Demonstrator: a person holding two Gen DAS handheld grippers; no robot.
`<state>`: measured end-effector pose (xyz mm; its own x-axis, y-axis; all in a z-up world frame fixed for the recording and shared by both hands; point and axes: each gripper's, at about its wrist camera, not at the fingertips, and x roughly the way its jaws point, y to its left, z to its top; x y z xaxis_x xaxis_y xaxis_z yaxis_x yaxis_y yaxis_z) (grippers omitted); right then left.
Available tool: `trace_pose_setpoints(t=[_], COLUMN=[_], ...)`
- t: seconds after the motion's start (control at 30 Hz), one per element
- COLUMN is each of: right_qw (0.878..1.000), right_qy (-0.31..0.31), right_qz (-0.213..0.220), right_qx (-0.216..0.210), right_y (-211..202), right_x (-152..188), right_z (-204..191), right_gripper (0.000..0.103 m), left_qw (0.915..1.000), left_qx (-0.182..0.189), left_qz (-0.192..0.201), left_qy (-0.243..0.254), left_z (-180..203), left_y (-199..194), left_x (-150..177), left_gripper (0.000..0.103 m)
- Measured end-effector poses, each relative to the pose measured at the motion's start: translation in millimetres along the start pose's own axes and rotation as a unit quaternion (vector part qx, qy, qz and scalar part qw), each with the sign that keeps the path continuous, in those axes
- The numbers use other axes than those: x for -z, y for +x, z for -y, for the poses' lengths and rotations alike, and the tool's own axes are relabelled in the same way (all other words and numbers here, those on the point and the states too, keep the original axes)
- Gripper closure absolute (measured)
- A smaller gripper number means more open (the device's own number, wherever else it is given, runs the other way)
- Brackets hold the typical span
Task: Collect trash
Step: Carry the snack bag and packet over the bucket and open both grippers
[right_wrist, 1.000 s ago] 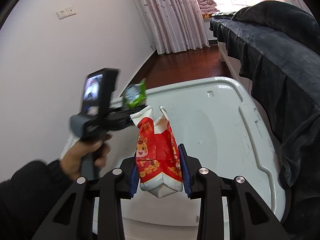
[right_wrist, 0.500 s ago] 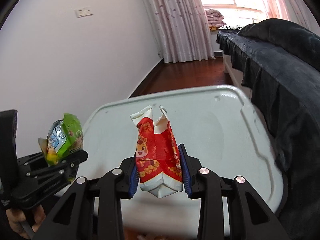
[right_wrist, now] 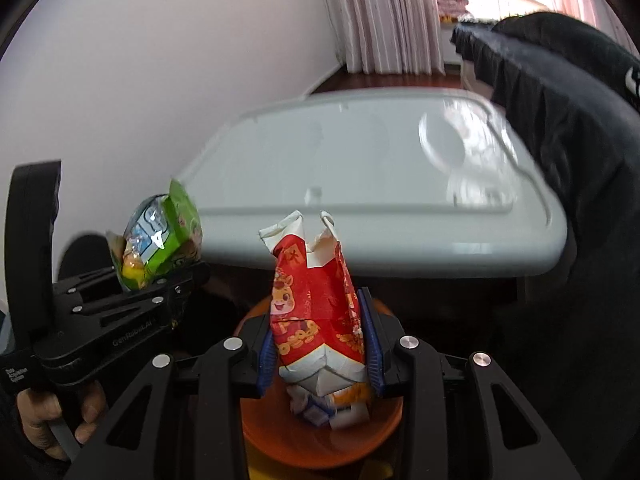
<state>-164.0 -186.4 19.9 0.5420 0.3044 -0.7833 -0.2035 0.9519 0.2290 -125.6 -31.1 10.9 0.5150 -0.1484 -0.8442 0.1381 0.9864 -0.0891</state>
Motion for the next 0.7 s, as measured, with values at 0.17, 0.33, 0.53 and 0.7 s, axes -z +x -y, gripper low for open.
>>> trace_pose_setpoints(t=[0.17, 0.33, 0.53, 0.7], right_qw=[0.999, 0.997, 0.994, 0.992], right_qy=[0.001, 0.015, 0.029, 0.031], right_qz=[-0.042, -0.077, -0.104, -0.118], right_qx=[0.017, 0.017, 0.016, 0.015], right_y=[26.3, 45.1, 63.6, 71.5], right_x=[10.2, 17.8, 21.7, 24.2], right_z=[-0.1, 5.9, 11.0, 9.4], right_gripper=[0.067, 0.067, 0.067, 0.067], left_qw=[0.9993, 0.9955, 0.9922, 0.9893], left_qx=[0.001, 0.014, 0.014, 0.014], left_qz=[-0.037, -0.093, -0.124, -0.144], left_qy=[0.004, -0.013, -0.006, -0.017], left_z=[-3.7, -7.3, -2.8, -6.1], left_y=[27.7, 50.5, 65.7, 75.1], left_x=[15.1, 31.5, 36.6, 38.5], left_gripper=[0.079, 0.079, 0.079, 0.078])
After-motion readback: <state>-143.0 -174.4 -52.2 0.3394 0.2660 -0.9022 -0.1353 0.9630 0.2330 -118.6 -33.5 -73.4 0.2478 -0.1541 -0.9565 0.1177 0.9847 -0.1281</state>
